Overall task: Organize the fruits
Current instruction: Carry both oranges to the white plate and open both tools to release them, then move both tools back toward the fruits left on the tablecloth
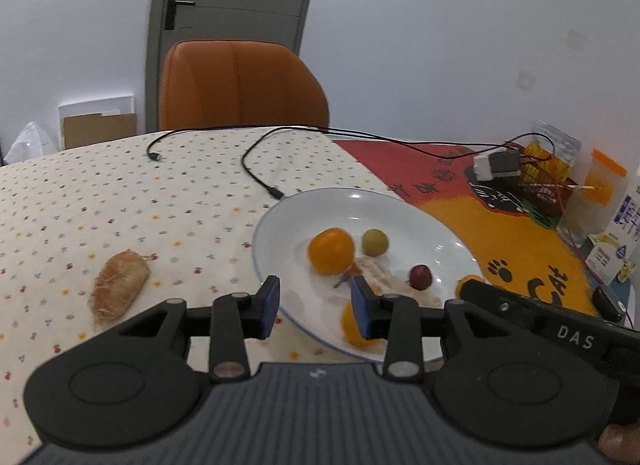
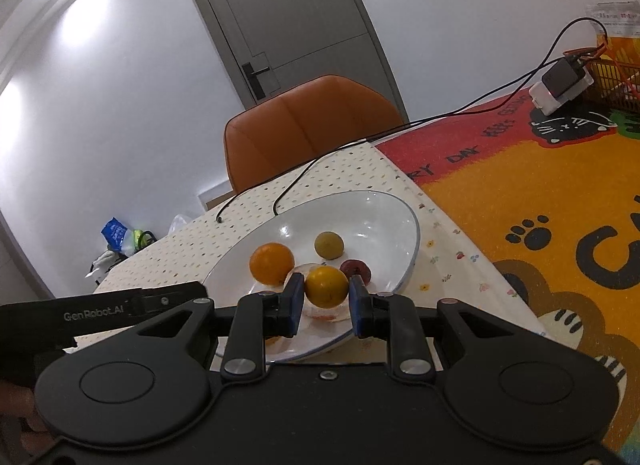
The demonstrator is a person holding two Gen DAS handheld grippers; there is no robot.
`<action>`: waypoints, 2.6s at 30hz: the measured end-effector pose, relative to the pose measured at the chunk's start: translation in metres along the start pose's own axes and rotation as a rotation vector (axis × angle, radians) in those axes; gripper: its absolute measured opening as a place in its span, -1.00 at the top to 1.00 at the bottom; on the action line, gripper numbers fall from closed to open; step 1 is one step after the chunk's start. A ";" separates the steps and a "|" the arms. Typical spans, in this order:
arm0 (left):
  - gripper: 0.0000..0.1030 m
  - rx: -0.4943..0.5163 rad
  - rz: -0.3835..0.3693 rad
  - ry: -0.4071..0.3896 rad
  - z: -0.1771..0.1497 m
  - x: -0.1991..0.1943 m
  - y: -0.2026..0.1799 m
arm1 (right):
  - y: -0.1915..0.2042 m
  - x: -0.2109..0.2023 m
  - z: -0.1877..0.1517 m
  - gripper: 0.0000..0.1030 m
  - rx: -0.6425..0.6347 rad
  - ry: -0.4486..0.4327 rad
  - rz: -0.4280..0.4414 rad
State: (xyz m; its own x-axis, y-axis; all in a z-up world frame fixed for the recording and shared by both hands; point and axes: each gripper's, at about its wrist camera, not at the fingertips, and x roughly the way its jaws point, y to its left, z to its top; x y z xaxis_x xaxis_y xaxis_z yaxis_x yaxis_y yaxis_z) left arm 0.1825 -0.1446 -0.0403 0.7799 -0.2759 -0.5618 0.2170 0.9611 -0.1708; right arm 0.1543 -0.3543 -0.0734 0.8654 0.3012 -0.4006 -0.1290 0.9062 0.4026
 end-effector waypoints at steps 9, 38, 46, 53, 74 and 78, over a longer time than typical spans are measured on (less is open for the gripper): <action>0.27 -0.013 0.022 -0.010 0.004 -0.008 0.011 | 0.007 -0.002 0.007 0.13 -0.033 -0.045 -0.039; -0.78 -0.076 0.203 -0.097 -0.009 -0.077 0.070 | 0.068 -0.009 -0.009 -0.95 -0.104 0.006 0.019; -0.80 -0.082 0.246 -0.112 -0.014 -0.095 0.082 | 0.084 -0.010 -0.012 -1.00 -0.118 0.017 0.073; -0.80 -0.114 0.242 -0.094 -0.021 -0.102 0.094 | 0.094 -0.009 -0.016 -1.00 -0.124 0.037 0.099; -0.62 -0.160 0.207 -0.018 -0.057 -0.079 0.109 | 0.109 0.000 -0.029 -1.00 -0.163 0.075 0.129; -0.51 -0.168 0.203 0.008 -0.061 -0.068 0.111 | 0.110 0.000 -0.031 -0.98 -0.182 0.067 0.130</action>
State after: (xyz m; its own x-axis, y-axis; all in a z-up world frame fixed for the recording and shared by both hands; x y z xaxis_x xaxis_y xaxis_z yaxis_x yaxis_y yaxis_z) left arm 0.1180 -0.0204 -0.0702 0.7925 -0.0779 -0.6049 -0.0447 0.9817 -0.1850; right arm 0.1251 -0.2449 -0.0549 0.8023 0.4322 -0.4116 -0.3275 0.8953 0.3018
